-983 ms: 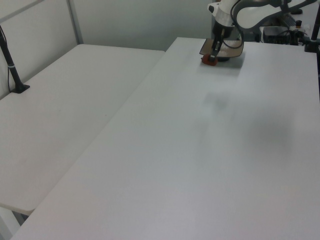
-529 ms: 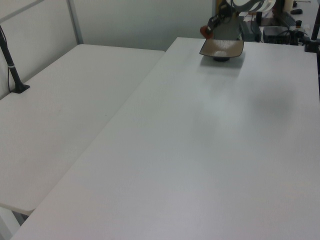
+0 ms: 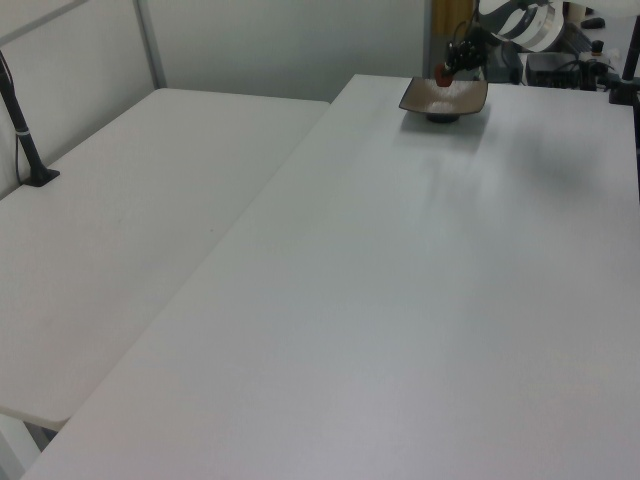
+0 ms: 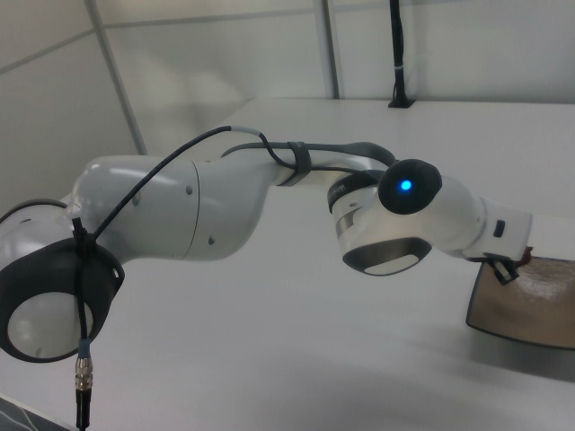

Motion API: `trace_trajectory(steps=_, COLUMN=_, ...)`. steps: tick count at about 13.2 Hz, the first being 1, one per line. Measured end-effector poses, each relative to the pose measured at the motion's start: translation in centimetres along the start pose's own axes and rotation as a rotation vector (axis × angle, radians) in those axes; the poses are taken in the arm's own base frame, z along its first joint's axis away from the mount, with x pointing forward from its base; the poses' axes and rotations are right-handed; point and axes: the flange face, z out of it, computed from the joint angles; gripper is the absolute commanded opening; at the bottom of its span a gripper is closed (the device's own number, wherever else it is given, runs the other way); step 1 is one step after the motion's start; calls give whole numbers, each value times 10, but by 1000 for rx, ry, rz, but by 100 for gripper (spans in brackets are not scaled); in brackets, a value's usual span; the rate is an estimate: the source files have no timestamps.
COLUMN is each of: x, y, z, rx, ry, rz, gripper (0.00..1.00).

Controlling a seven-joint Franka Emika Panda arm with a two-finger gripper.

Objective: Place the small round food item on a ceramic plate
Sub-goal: 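Lower the food item onto the plate and open the gripper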

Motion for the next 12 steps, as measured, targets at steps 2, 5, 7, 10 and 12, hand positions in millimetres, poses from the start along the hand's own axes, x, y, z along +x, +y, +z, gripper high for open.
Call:
trace_trajectory(steps=2, x=2, y=9, z=2, rx=-9, ry=2, rz=16, gripper=43)
trace_trajectory(steps=5, x=7, y=10, z=11, rx=-8, ry=11, rz=11, gripper=70)
trace_trajectory(steps=7, x=5, y=11, z=17, rx=-10, ry=7, rz=8, gripper=70)
trace_trajectory(steps=10, x=1, y=12, z=25, rx=-24, ry=-7, rz=-25, gripper=70)
trace_trajectory(steps=12, x=0, y=11, z=26, rx=-27, ry=-9, rz=-34, gripper=77)
